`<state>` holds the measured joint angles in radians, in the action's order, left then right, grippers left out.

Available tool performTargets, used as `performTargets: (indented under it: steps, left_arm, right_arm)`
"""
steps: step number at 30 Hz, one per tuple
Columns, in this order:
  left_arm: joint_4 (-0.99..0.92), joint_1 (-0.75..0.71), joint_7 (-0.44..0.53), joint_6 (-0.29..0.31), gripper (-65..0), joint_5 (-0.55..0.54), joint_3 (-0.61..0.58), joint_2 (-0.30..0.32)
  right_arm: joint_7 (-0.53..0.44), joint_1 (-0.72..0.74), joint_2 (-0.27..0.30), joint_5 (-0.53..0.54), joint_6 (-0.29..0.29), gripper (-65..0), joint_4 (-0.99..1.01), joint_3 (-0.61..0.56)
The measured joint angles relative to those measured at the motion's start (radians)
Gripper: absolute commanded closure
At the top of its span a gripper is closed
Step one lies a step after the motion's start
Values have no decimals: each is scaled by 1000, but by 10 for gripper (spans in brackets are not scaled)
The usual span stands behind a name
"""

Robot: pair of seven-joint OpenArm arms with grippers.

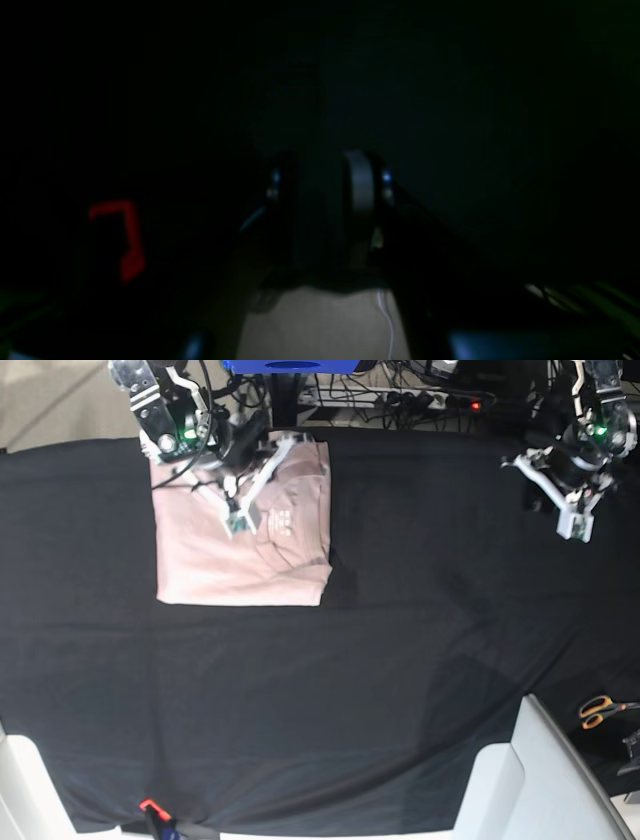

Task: Fold the T-shirt properly
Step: 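Move the left gripper to the folded shirt's edge and grasp it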

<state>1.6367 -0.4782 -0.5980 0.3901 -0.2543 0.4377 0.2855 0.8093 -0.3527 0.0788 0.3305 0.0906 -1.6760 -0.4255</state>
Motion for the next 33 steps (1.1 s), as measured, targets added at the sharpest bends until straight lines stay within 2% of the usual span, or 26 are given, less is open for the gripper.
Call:
performTargets:
  steps: [2, 7, 9, 12, 14, 15, 17, 18, 20, 25, 26, 27, 29, 30, 33]
  left_arm:
    - [6, 5, 0, 0, -171, -1, -29, -6]
    - [43, 14, -19, 0, -174, 0, -146, -40]
    - [53, 48, -87, 3, -174, -11, -164, -73]
    - [55, 104, -206, 0, -174, -3, -165, -111]
    - [55, 125, -228, 1, -174, -7, -165, -122]
    - [55, 129, -235, 11, -174, -17, -164, -128]
    - [55, 128, -240, 76, -178, -114, -164, -130]
    - [54, 124, -246, 131, -197, -174, -165, -130]
    - [47, 124, -247, 163, -293, -269, -164, -122]
    - [-11, 126, -245, 164, -624, -430, -164, -74]
    - [-20, 126, -248, 164, -650, -445, -164, -74]
    - [-30, 124, -248, 177, -650, -469, -165, -74]
    - [-50, 127, -243, 279, -650, -481, -173, -73]
    - [-69, 138, -244, 301, -642, -486, -199, -68]
    - [-144, 191, -245, 296, -601, -481, -296, -72]
  right_arm:
    - [-2, 1, -2, 16, -2, 0, 35, 0]
    - [2, -5, 2, 15, 6, 0, 37, -94]
    - [7, -10, 2, 20, 20, -2, -13, -93]
    - [2, -12, 51, 26, 117, -2, -129, -59]
    - [-2, -23, 80, 2, 186, -2, -192, -17]
    - [3, -31, 84, 8, 191, -2, -216, 9]
    - [3, -32, 84, 17, 191, -2, -228, 43]
    - [8, -30, 81, 19, 190, -2, -227, 62]
    - [6, -29, 79, 22, 190, -2, -227, 103]
    - [6, -31, 85, 15, 193, -2, -227, 117]
    - [7, -31, 80, 21, 189, -2, -227, 116]
    - [10, -31, 78, 30, 189, -2, -227, 114]
    - [30, -31, 84, 25, 191, -2, -227, 114]
    - [29, -32, 87, 18, 191, -2, -227, 114]
    - [29, -33, 85, 18, 190, -2, -226, 114]
